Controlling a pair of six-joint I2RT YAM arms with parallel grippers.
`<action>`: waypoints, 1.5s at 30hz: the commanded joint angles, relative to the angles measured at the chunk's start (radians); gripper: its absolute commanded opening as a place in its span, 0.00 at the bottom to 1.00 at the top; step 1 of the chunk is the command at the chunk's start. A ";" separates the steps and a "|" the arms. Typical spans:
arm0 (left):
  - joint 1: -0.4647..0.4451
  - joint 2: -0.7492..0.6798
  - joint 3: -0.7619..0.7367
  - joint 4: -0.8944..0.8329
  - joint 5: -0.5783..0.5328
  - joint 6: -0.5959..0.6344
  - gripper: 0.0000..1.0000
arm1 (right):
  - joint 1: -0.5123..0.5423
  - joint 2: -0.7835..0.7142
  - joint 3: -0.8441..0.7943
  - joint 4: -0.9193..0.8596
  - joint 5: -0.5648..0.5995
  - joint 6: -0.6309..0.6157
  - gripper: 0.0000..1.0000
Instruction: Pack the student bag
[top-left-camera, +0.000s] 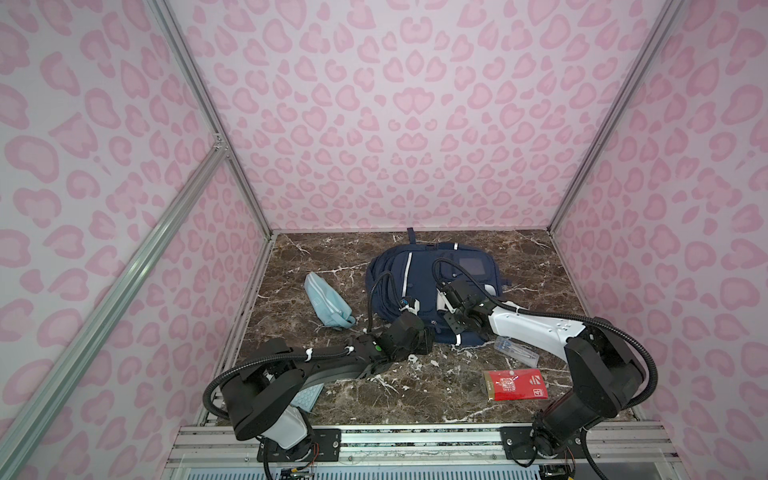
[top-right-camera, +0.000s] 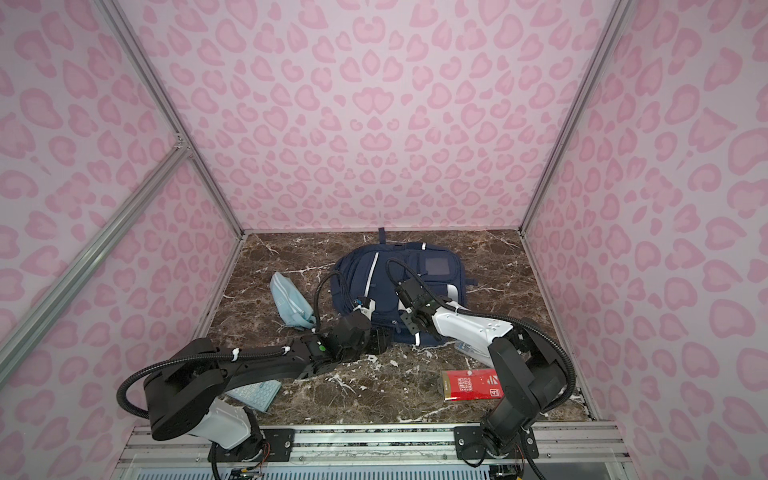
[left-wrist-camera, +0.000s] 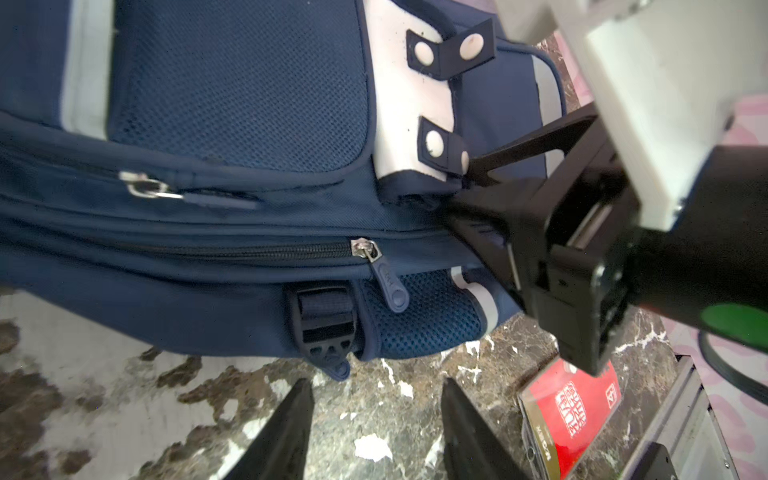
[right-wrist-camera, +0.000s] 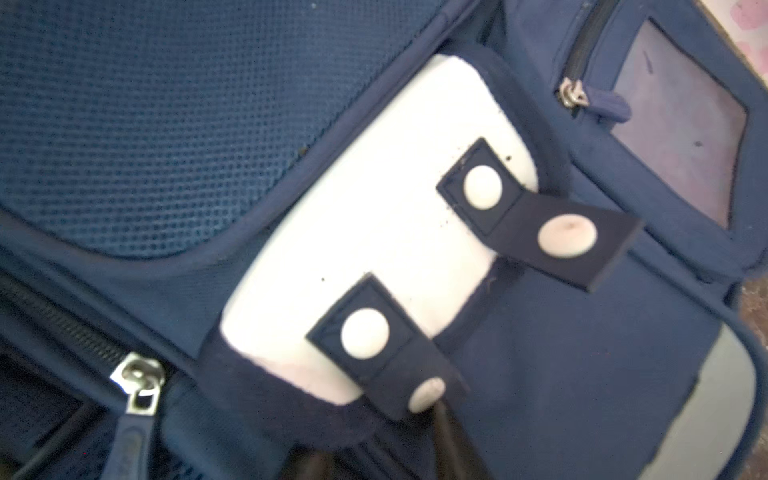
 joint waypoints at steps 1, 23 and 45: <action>-0.007 0.040 0.045 0.031 -0.045 0.014 0.49 | 0.001 -0.006 -0.014 0.035 -0.013 -0.018 0.14; -0.025 0.317 0.309 -0.210 -0.196 0.060 0.30 | -0.051 -0.143 -0.111 0.120 -0.242 0.027 0.02; 0.171 0.050 0.090 -0.194 -0.036 0.069 0.03 | -0.100 -0.155 -0.130 0.090 -0.155 0.064 0.02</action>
